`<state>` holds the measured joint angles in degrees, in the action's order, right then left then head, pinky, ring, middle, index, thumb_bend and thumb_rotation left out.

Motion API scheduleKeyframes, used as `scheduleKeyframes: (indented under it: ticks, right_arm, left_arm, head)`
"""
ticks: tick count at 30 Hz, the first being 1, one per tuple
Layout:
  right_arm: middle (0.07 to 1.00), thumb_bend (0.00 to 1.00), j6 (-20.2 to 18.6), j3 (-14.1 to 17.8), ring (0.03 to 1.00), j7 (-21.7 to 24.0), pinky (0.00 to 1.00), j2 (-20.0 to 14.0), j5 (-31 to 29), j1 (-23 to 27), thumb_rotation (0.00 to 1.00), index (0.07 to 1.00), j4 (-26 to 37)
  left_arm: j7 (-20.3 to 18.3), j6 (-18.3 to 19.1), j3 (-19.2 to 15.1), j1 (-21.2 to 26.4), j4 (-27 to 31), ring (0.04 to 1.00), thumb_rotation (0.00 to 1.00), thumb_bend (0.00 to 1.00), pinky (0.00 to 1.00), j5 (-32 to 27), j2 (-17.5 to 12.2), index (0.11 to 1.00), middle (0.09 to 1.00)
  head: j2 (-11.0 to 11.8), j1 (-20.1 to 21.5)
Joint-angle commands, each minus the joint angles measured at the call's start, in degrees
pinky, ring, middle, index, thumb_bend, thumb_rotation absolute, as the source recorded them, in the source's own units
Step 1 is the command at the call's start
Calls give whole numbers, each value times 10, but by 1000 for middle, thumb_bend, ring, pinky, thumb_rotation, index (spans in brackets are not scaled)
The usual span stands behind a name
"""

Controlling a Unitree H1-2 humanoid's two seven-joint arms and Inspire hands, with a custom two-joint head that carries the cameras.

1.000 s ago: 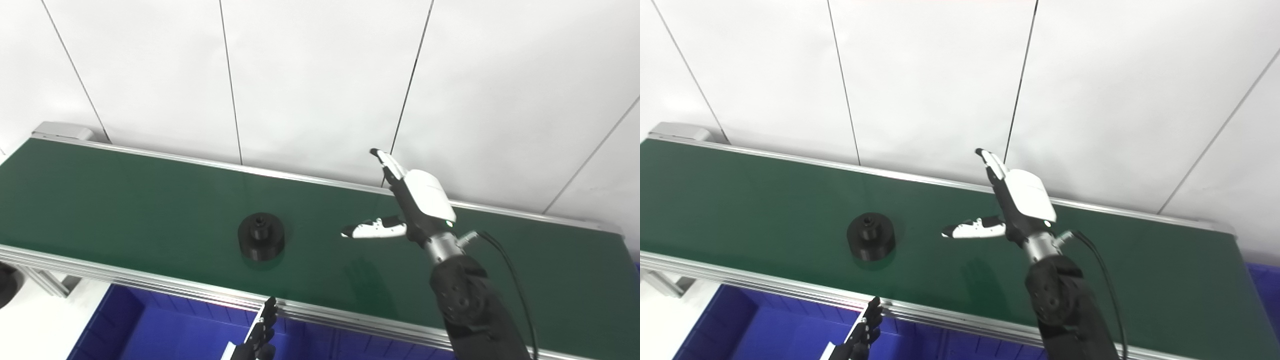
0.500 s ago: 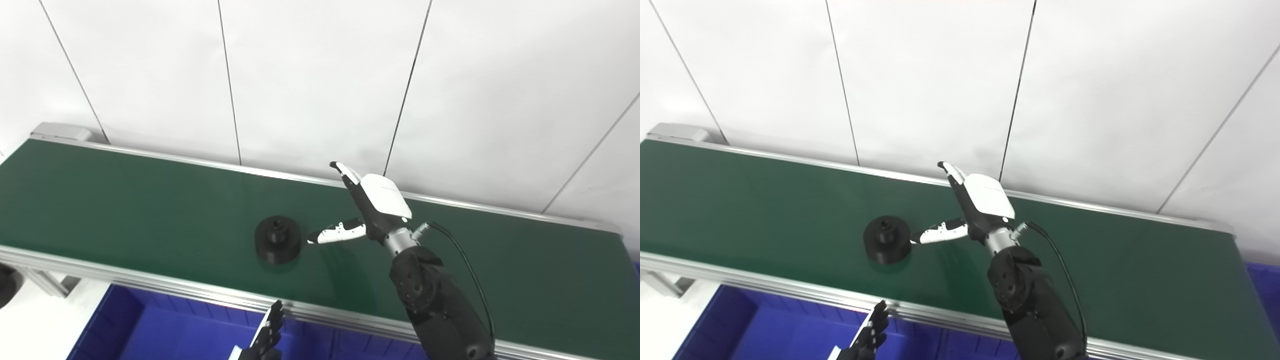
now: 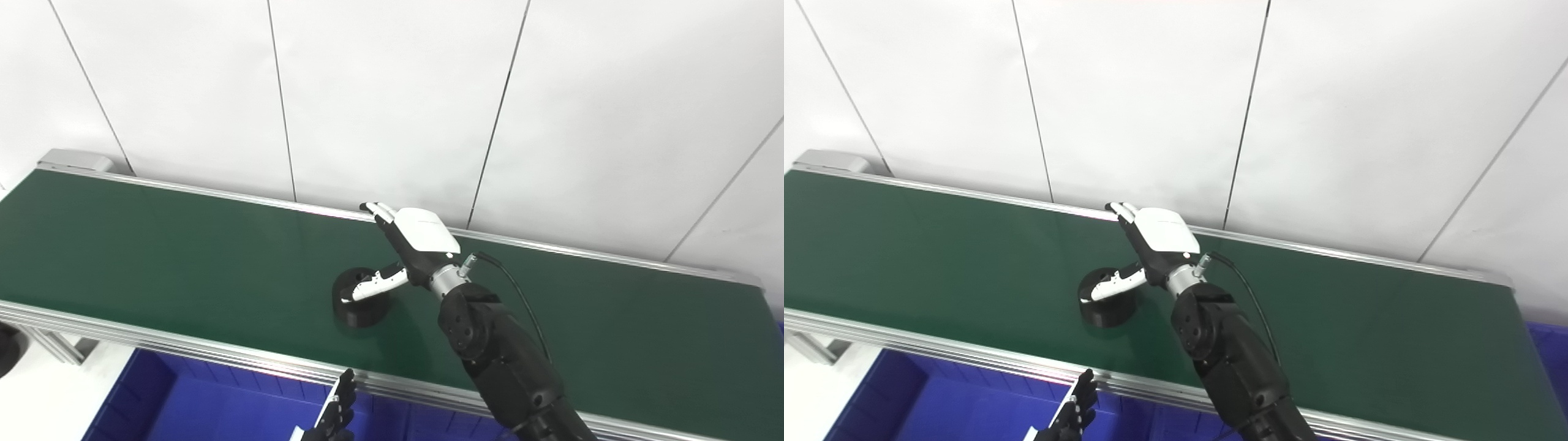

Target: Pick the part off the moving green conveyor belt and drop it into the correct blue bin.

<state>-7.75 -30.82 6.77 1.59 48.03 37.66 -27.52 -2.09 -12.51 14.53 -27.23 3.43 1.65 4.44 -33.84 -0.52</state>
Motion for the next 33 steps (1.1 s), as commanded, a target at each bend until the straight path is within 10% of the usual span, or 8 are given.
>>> scheduleKeyframes:
  ticks: [1, 21, 27, 30, 33]
  right_arm:
    - [947, 1000, -7, -4, 856, -9, 558, 11, 6, 34, 553, 944, 1]
    - [850, 1000, -53, -73, 725, 37, 506, -37, 67, 45, 399, 863, -101]
    - [833, 988, -117, -112, 683, 131, 492, -37, 105, 71, 248, 845, -135]
    - [692, 833, -134, -121, 473, 164, 346, -40, 107, 80, 40, 832, -140]
    - [539, 563, -112, -109, 433, 96, 318, -41, 99, 73, 4, 689, -158]
  left_arm:
    - [1, -16, 7, -8, 24, 1000, 925, 872, 1000, 10, 5, 1000, 1000]
    - [-2, 9, 20, -53, 89, 1000, 908, 868, 1000, 0, 4, 1000, 1000]
    - [-2, 22, 21, -57, 100, 1000, 909, 890, 1000, -1, 1, 1000, 1000]
    - [-3, 21, 21, -57, 98, 1000, 903, 895, 1000, -5, 1, 1000, 1000]
    - [-4, 19, 21, -57, 98, 1000, 903, 890, 1000, -8, 0, 1000, 1000]
  head:
    - [1, -2]
    - [-21, -11]
    - [-26, -6]
    - [-26, -5]
    - [-27, -5]
